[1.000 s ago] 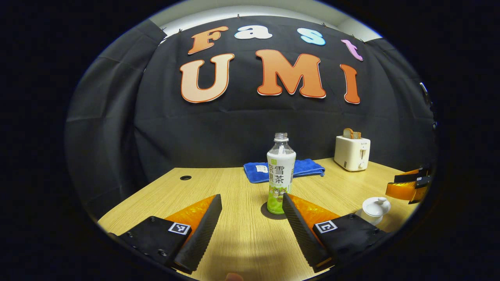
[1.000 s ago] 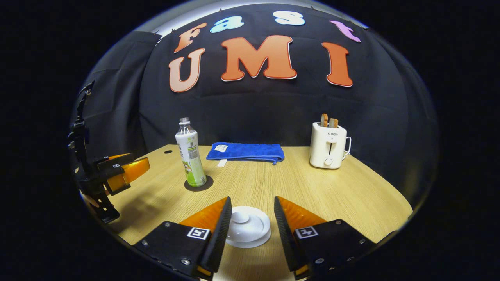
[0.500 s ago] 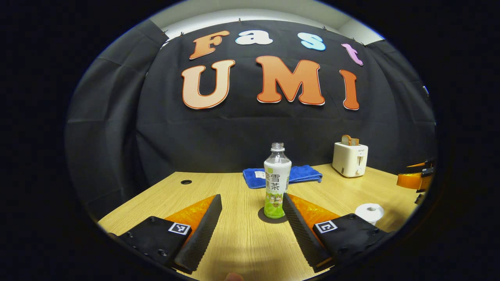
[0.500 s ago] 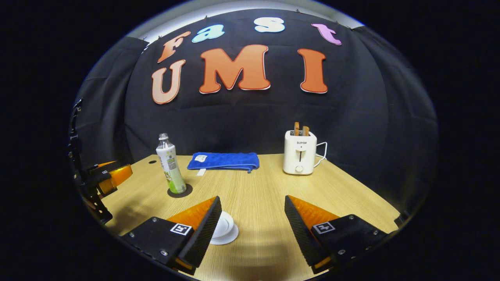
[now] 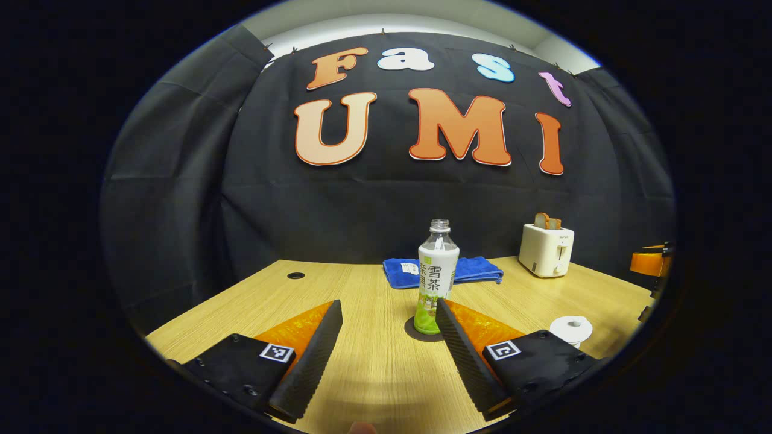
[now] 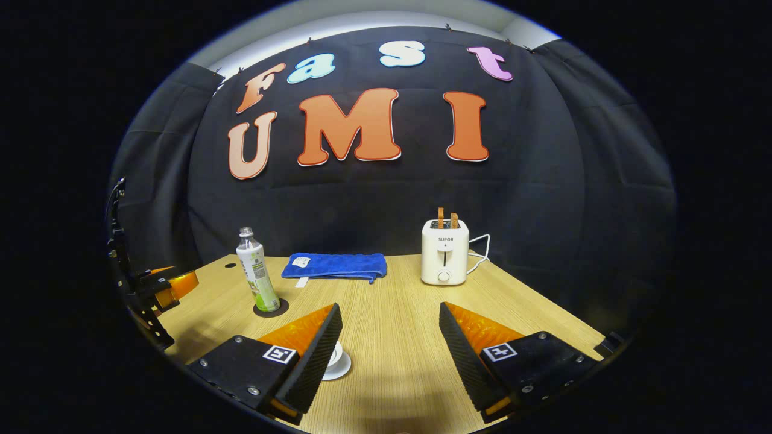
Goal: Open the teacup lid with one hand, grasp the water bottle and pour water into the teacup with the other hand; after pouring, place the water bottle on the coaster and then close the teacup lid.
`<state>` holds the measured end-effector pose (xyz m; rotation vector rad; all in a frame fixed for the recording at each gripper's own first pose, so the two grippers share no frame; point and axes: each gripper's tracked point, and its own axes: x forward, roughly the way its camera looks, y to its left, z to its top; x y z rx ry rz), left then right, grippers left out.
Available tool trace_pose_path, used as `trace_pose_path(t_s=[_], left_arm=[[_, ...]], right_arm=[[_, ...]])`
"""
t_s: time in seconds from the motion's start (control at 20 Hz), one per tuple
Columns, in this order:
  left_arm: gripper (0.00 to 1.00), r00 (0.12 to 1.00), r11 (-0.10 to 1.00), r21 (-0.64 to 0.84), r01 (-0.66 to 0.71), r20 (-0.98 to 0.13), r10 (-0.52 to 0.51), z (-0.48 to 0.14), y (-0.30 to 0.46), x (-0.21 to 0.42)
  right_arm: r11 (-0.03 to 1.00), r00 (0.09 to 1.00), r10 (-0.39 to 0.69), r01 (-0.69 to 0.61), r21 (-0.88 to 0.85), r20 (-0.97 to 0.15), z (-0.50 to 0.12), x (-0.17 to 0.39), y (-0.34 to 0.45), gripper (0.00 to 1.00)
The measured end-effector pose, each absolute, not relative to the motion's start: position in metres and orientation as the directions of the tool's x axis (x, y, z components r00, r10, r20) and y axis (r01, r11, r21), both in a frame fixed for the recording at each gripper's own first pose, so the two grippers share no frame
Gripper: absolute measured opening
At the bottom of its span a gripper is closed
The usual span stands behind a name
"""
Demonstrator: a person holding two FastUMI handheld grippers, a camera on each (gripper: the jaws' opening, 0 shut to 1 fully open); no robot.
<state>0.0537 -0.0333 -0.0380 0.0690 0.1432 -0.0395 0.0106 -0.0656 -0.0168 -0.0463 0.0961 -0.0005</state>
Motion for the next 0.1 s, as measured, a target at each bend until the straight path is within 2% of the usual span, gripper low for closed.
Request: trace_pose_path(t_s=[0.1], left_arm=[[1.0,0.991,0.995,0.088,0.035,-0.135,-0.023,-0.0349,-0.0304,0.051]], right_arm=[[0.999,0.997,-0.001,-0.003,-0.053,-0.077,-0.0126,0.0102,-0.0648,0.96]])
